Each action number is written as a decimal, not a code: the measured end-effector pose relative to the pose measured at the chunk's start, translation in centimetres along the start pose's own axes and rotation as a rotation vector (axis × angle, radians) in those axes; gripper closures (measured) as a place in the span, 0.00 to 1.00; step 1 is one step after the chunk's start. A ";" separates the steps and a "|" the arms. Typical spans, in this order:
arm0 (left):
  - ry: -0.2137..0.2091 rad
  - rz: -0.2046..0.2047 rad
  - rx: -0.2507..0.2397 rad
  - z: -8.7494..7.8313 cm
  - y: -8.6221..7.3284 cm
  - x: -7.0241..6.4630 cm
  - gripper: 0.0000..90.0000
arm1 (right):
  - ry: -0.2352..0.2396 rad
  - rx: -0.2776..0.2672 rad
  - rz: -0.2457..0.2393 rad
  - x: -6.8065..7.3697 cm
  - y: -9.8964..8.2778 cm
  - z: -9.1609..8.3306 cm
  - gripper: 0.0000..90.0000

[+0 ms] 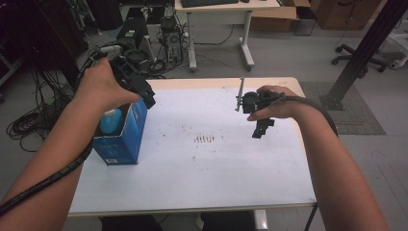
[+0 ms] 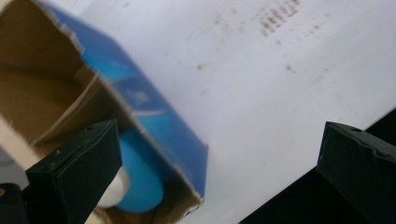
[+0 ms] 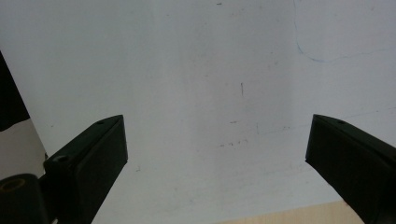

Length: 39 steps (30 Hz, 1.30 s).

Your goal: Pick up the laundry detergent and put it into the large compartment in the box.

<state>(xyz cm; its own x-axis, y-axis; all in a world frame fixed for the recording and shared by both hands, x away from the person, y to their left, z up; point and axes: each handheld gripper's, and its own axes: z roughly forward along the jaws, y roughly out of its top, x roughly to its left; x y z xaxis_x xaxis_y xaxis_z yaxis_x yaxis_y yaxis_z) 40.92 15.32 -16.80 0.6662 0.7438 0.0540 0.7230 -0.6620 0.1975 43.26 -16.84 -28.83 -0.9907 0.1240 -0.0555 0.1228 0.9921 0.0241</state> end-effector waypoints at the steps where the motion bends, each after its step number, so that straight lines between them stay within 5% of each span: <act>1: 0.010 0.038 -0.016 -0.2 0.2 -0.3 0.00 | -0.001 0.003 0.000 0.0 0.0 0.0 0.06; 7: 0.006 0.184 -0.031 -0.2 0.9 -1.8 0.00 | -0.007 0.003 0.006 0.1 -0.3 -0.2 0.06; 14: -0.040 0.294 -0.001 0.3 1.3 -3.0 0.00 | -0.008 0.005 0.008 0.4 -0.5 -0.4 0.06; 29: -0.073 0.473 -0.035 0.8 1.7 -4.8 0.00 | -0.011 0.001 0.001 0.9 -0.9 -0.6 0.06; 39: -0.113 0.572 0.012 1.2 1.9 -5.7 0.00 | -0.018 0.003 0.006 1.0 -1.3 -1.0 0.06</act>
<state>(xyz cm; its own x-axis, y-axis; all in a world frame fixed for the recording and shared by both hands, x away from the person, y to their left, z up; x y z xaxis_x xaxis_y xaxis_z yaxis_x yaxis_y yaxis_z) 38.76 9.71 -17.91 0.9663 0.2536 0.0436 0.2441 -0.9570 0.1564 42.08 -18.03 -27.91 -0.9888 0.1300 -0.0735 0.1287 0.9914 0.0218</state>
